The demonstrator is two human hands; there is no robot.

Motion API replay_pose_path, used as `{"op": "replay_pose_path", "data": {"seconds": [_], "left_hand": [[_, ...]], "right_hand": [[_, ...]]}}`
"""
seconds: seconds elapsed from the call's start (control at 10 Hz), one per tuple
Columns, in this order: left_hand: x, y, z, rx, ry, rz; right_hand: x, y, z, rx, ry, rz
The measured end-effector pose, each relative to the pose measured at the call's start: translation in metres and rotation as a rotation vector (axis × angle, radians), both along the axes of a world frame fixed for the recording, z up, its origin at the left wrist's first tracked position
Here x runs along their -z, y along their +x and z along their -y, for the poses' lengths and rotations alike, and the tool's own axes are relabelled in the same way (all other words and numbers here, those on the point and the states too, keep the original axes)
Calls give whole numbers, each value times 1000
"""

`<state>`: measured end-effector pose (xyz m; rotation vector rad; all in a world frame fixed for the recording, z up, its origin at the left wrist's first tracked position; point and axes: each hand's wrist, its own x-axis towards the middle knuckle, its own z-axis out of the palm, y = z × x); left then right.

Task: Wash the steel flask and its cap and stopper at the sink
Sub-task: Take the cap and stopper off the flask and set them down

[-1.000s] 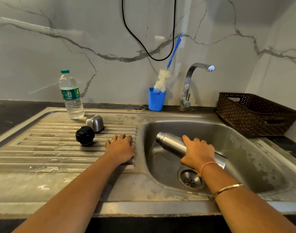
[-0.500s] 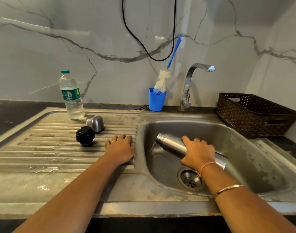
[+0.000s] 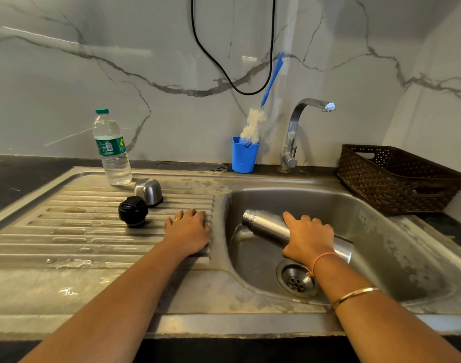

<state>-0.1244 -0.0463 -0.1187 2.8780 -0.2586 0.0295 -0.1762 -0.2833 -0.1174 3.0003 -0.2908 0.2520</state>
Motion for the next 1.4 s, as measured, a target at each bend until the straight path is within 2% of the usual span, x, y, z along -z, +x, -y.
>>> {"op": "replay_pose_path", "data": {"seconds": [0.8,1.4], "left_hand": [[0,-1,0,7,-1,-8],[-4,-4,2,-8,11,-23]], "right_hand": [[-3,-4,-5,-5,-42,-24],[1,1,-15,-40,-225,-99]]}}
